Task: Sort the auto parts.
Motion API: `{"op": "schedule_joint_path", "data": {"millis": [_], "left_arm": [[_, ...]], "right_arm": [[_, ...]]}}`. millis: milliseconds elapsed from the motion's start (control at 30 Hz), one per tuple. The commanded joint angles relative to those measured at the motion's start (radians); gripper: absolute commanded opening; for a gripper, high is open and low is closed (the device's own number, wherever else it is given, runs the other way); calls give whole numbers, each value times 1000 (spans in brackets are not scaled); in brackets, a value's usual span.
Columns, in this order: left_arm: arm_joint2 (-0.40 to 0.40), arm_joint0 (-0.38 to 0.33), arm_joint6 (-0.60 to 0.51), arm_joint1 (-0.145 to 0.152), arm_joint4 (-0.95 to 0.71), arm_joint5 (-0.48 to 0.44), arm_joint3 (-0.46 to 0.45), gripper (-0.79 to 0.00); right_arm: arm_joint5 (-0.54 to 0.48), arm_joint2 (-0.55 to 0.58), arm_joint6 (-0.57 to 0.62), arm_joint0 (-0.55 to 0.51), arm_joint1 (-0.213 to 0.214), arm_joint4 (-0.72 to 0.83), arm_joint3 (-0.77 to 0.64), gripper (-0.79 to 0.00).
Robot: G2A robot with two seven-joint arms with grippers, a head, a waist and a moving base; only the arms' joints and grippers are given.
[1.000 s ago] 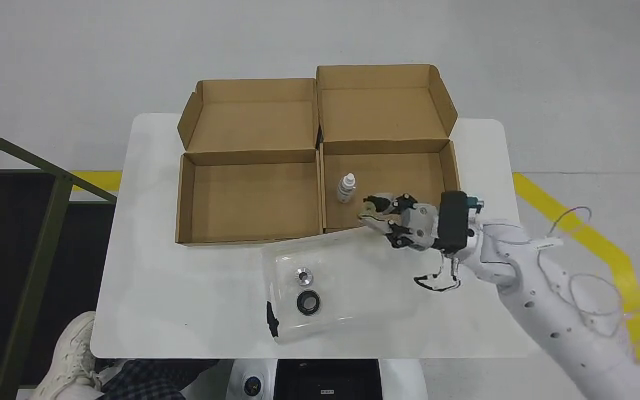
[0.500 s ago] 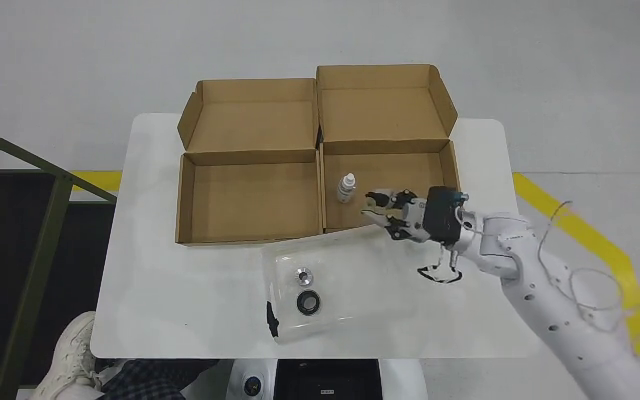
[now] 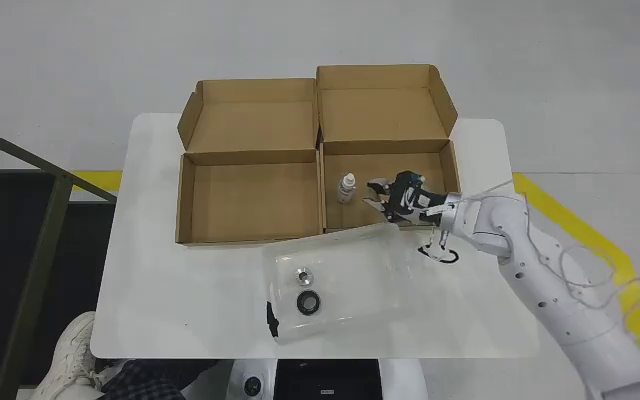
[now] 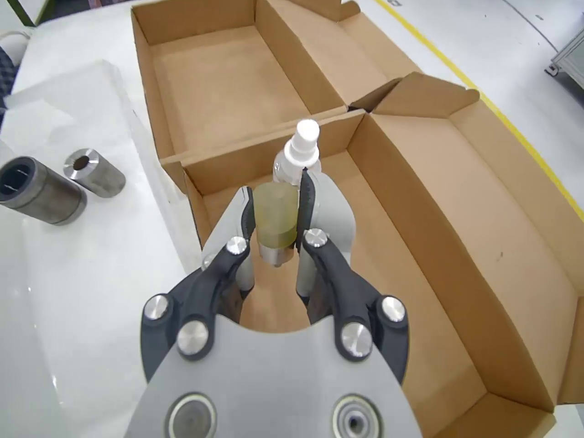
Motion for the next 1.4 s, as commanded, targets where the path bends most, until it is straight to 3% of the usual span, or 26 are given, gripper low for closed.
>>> {"op": "schedule_joint_path", "data": {"millis": [0,67,100,200,600,767,1100,1367], "left_arm": [[0,0,0,0,0,0,0,0],[0,0,0,0,0,0,0,0],[0,0,0,0,0,0,0,0],[0,0,0,0,0,0,0,0],[0,0,0,0,0,0,0,0],[0,0,0,0,0,0,0,0],[0,0,0,0,0,0,0,0],[0,0,0,0,0,0,0,0]], "right_arm": [[5,-12,48,22,-6,7,14,-785],[7,-25,83,41,-14,16,28,-767],[10,-31,100,50,-17,19,33,-640],[19,-47,140,73,-27,28,51,-523],[12,-35,178,87,-38,57,59,-363],[-28,28,168,13,-16,68,-31,0],[-45,151,153,-159,22,28,-316,0],[33,79,139,-202,9,-111,-433,0]]}}
